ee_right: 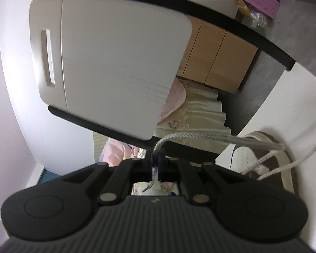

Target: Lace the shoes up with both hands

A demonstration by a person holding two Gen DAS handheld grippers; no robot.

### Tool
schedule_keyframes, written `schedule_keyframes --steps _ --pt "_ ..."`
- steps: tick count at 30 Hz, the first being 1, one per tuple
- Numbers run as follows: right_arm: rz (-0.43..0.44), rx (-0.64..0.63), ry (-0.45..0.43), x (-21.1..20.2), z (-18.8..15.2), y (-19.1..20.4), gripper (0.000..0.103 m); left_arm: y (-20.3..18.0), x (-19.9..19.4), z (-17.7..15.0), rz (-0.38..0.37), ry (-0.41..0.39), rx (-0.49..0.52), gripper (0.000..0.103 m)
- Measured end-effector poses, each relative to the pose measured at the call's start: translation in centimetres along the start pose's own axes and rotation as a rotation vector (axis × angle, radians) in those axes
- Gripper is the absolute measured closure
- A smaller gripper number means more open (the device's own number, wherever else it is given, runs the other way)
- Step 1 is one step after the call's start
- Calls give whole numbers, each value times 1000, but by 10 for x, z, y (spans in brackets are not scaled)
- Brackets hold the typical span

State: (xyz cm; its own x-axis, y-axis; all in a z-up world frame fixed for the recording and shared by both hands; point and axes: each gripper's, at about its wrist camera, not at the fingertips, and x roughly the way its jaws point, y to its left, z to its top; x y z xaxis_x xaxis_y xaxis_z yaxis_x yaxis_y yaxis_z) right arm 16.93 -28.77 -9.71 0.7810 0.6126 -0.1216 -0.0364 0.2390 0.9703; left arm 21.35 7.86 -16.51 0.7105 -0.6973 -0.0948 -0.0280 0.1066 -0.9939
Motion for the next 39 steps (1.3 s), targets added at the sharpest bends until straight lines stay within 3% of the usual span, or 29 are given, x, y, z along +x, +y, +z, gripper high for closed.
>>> schedule_keyframes --steps 6,8,12,15,16,17,21,23,24,25,30,36,39 --pt "0 -3 13 -6 4 0 98 0 -1 1 -9 -18 -1 49" --pt "0 -2 16 -6 4 1 98 1 -1 2 -9 -15 -7 60" --pt "-5 -3 25 -7 2 1 98 1 2 1 -3 0 1 65" --pt "-7 0 25 -6 2 1 98 0 4 -1 2 11 20 85" --pt "-6 3 25 -6 2 0 97 0 4 -1 1 12 27 97" --pt "-5 5 26 -6 2 0 97 -1 3 -2 -2 9 35 100" --pt "17 23 44 -3 1 0 94 -5 2 -3 -13 5 59 100" --pt "31 33 70 0 1 0 86 -4 3 -3 -11 9 56 100" --pt "36 34 86 2 0 0 73 -4 3 -3 -14 11 54 100" --pt "41 33 103 4 -1 1 71 -4 3 -3 -18 13 52 100" --pt "42 30 160 15 -8 4 73 -5 3 -4 -22 19 63 100" --pt "29 75 182 24 -16 -2 90 -5 3 -4 -14 27 64 100" --pt "35 60 177 26 -19 1 93 -4 3 -3 -21 26 56 100"
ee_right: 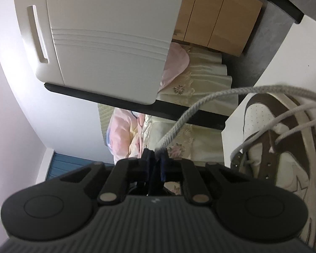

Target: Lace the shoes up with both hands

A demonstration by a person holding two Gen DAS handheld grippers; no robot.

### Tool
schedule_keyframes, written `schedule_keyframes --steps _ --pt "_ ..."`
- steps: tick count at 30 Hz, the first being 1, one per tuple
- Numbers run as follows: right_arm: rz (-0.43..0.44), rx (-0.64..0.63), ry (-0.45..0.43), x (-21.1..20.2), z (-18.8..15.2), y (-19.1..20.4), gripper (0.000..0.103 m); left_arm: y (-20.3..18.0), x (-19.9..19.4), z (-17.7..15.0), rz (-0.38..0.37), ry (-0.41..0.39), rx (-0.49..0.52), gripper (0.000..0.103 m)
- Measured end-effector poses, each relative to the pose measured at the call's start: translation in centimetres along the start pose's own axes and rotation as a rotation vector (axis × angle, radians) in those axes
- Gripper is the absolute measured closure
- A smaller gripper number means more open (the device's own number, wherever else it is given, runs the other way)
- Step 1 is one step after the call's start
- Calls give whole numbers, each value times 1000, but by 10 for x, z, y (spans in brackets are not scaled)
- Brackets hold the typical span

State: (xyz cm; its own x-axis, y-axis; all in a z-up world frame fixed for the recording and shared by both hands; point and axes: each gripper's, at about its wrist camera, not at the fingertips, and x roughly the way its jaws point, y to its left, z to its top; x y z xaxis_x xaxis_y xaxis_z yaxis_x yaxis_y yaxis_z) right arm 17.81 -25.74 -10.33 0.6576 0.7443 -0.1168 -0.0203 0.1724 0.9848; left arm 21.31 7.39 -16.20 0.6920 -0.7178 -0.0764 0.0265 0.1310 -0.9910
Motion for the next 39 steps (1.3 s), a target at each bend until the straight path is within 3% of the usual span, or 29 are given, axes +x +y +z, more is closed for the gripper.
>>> schedule_keyframes --steps 4,13,15,22,24,25,26,28,31,36,39 --pt "-12 -34 -8 2 -1 5 94 -2 0 3 22 4 23 99" --pt "-169 -63 7 11 -4 -8 99 -26 7 3 304 41 315 95" --pt "-196 -57 -2 11 -3 -12 99 -27 5 4 339 42 341 84" --pt "-243 -80 -10 13 -3 -16 99 -27 0 11 389 49 346 82" --pt "-268 -96 -18 12 -3 -16 99 -25 0 10 404 57 341 72" --pt "-280 -105 -22 12 -3 -15 99 -26 0 9 424 58 358 60" --pt "-299 -127 -22 12 -2 -14 99 -29 1 7 450 61 396 53" --pt "-343 -186 -17 13 -2 -9 99 -37 6 0 506 86 499 53" --pt "-393 -248 -11 15 -4 -4 99 -42 16 -10 586 126 635 44" --pt "-457 -322 -1 21 -9 0 99 -39 31 -25 680 188 790 44" --pt "-486 -378 15 26 -12 4 99 -35 37 -29 734 209 814 44"
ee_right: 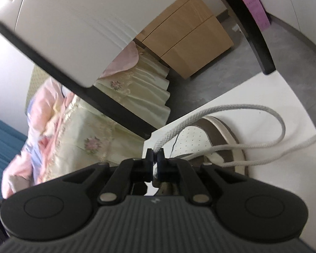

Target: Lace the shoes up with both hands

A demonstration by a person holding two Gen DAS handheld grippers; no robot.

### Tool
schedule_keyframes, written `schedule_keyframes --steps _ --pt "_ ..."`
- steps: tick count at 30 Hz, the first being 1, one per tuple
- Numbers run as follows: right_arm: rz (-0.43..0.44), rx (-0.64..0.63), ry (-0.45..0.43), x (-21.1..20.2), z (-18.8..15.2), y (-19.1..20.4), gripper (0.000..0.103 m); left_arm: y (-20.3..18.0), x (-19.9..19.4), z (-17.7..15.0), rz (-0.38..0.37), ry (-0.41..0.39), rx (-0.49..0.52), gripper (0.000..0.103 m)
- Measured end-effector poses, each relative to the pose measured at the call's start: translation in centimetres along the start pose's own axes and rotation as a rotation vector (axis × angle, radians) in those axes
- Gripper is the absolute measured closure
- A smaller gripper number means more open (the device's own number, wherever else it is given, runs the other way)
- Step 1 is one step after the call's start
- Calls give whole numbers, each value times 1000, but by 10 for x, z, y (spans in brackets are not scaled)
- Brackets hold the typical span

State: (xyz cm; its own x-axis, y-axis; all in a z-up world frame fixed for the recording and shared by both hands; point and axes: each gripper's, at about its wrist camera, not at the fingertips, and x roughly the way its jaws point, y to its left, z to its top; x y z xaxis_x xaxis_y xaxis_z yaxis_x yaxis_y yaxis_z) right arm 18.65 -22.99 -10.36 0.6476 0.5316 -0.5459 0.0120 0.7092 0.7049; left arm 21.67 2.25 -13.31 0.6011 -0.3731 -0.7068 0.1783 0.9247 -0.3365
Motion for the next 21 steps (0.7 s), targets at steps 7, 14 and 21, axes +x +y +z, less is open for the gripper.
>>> schedule_keyframes --steps 7,14,21 --pt "-36 -126 -11 3 -6 18 99 -1 3 -2 -13 19 3 44" --pt "-65 -162 -1 7 -10 20 99 3 3 -3 26 22 -24 44" --pt "-87 -239 7 11 -17 27 99 20 5 -2 -13 50 -155 44"
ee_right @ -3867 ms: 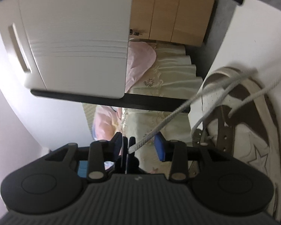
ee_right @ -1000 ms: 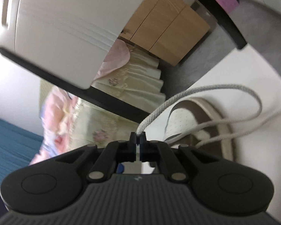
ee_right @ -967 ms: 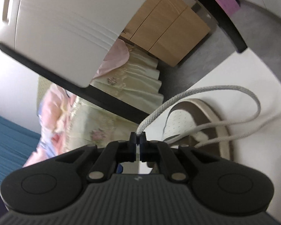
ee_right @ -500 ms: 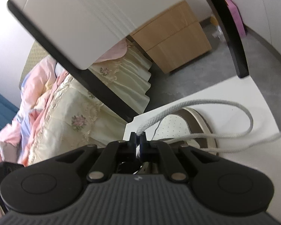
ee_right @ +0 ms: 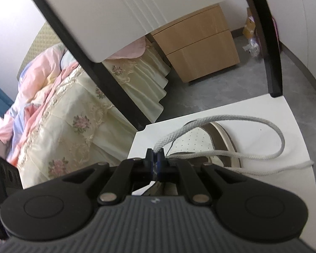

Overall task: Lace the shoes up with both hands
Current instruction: 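Hold the lace with the right gripper while the left gripper presses the sneaker tongue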

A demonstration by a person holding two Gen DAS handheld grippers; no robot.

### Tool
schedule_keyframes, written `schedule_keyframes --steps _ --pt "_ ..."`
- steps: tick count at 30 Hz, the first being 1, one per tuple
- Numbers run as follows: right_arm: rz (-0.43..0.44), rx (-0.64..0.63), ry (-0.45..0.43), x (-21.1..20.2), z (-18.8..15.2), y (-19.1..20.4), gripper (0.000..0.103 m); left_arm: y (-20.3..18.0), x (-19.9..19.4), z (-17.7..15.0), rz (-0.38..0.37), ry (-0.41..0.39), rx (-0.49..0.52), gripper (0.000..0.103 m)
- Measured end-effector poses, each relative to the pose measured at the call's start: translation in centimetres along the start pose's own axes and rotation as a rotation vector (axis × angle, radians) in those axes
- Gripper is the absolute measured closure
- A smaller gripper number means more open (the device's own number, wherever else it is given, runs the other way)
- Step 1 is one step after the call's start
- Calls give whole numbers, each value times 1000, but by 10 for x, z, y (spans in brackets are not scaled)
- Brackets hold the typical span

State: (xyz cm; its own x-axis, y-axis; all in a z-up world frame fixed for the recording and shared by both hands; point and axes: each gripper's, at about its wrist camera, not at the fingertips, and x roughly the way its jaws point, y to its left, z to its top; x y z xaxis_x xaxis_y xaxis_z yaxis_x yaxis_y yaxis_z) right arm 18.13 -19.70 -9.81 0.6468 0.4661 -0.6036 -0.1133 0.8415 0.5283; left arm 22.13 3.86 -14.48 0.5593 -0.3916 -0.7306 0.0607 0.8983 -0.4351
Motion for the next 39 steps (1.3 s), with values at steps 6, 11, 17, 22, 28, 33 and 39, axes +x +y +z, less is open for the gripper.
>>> schedule_keyframes --steps 6,11,17,22,28,33,39 --pt "-30 -49 -3 5 -4 7 99 25 5 1 -73 49 -191 44" --pt "-45 -61 -2 8 -7 9 99 38 10 0 -118 76 -306 44" --pt "-67 -83 -8 11 -8 12 99 50 16 -3 -165 97 -437 44" --pt "-80 -120 -36 9 -9 19 99 56 17 -2 -177 99 -492 44" --pt "-98 -161 -24 14 -13 24 99 59 17 -1 -163 94 -507 44" --pt "-118 -181 -28 14 -16 26 99 59 17 0 -165 93 -511 44" --pt "-138 -205 -37 14 -17 28 99 65 14 1 -132 76 -530 46"
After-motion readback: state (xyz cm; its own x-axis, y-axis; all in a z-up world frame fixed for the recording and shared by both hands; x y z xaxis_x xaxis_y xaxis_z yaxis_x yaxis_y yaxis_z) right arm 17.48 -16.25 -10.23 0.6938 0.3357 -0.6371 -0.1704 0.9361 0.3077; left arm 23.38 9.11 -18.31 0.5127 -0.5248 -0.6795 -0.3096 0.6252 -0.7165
